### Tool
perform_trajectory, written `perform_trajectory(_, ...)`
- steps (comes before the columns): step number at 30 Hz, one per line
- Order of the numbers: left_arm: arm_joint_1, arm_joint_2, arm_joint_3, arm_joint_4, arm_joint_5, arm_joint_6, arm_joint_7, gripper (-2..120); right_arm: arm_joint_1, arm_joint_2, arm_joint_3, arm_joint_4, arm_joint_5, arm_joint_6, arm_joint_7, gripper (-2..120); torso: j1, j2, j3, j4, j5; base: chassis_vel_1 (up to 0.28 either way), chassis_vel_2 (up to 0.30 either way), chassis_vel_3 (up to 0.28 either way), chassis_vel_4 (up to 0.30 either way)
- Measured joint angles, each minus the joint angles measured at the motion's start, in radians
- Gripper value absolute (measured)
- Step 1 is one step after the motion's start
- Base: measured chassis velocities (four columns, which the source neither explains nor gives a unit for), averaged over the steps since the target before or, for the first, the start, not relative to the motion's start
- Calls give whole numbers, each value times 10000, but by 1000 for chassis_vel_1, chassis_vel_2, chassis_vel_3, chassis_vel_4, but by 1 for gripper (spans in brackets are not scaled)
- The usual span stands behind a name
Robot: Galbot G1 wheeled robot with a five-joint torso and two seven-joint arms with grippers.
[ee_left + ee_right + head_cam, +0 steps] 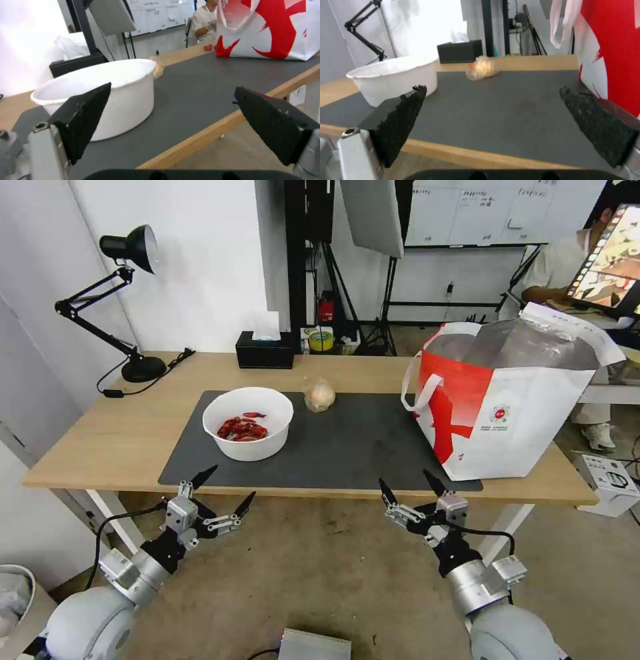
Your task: Pick up the trash from the table and place it into the takeout bag.
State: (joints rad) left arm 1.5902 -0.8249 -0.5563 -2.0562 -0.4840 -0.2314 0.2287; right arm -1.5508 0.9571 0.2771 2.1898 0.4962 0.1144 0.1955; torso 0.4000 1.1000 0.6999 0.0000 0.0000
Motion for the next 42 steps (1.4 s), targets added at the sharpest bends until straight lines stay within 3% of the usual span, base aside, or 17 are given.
perform_trajectory(30, 2, -34, 54, 53, 64, 1, 14, 100, -328, 305, -100, -41, -217, -98, 102, 100, 0, 0, 0, -1, 0, 0, 0, 0, 0)
perform_trajectory(36, -7, 30, 54, 47, 50, 2, 9, 100, 877, -349, -169, 59, 849, -340, -157, 100, 0, 0, 1, -1, 1, 0, 0, 0, 0)
perform_trajectory(42, -257, 257, 279, 136, -26, 8, -47, 100, 3134, -1298, -690, -283, 2407, -1102, -517, 100, 2, 0, 3, 0, 1, 0, 0, 0, 0)
